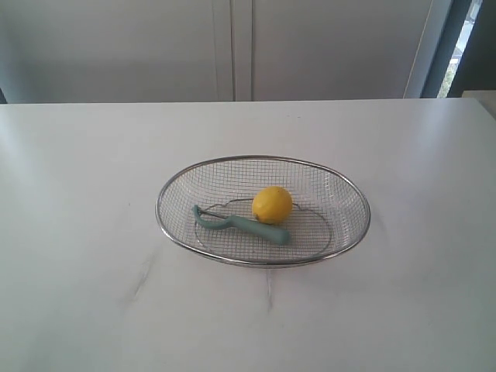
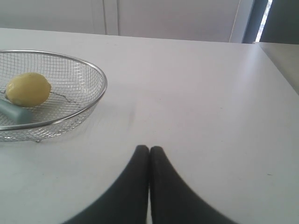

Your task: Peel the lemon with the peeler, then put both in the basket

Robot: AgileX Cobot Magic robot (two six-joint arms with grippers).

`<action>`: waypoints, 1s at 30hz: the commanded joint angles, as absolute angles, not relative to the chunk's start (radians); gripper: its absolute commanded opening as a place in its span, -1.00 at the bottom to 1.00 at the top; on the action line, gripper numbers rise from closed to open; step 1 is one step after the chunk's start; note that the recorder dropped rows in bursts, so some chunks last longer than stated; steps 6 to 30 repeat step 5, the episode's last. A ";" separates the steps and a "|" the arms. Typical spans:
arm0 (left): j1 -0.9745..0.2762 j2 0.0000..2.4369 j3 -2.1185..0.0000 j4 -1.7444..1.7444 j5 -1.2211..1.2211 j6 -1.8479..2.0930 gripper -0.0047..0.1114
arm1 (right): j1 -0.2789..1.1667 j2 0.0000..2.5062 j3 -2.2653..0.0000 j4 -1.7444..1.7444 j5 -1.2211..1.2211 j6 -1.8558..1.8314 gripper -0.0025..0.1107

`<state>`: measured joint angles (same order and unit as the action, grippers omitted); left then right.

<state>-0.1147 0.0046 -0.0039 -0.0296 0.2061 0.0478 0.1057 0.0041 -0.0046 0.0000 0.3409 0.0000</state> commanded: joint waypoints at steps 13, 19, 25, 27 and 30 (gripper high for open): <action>-0.112 0.000 0.000 -0.029 0.203 0.049 -0.92 | 0.109 0.000 0.000 0.000 0.331 0.000 -0.96; -0.112 0.000 0.000 -0.029 0.203 0.049 -0.92 | 0.109 0.000 0.000 0.000 0.331 0.000 -0.96; -0.112 0.000 0.000 -0.029 0.203 0.049 -0.92 | 0.109 0.000 0.000 0.000 0.331 0.000 -0.96; -0.112 0.000 0.000 -0.029 0.203 0.049 -0.92 | 0.109 0.000 0.000 0.000 0.331 0.000 -0.96; -0.112 0.000 0.000 -0.029 0.203 0.049 -0.92 | 0.109 0.000 0.000 0.000 0.331 0.000 -0.96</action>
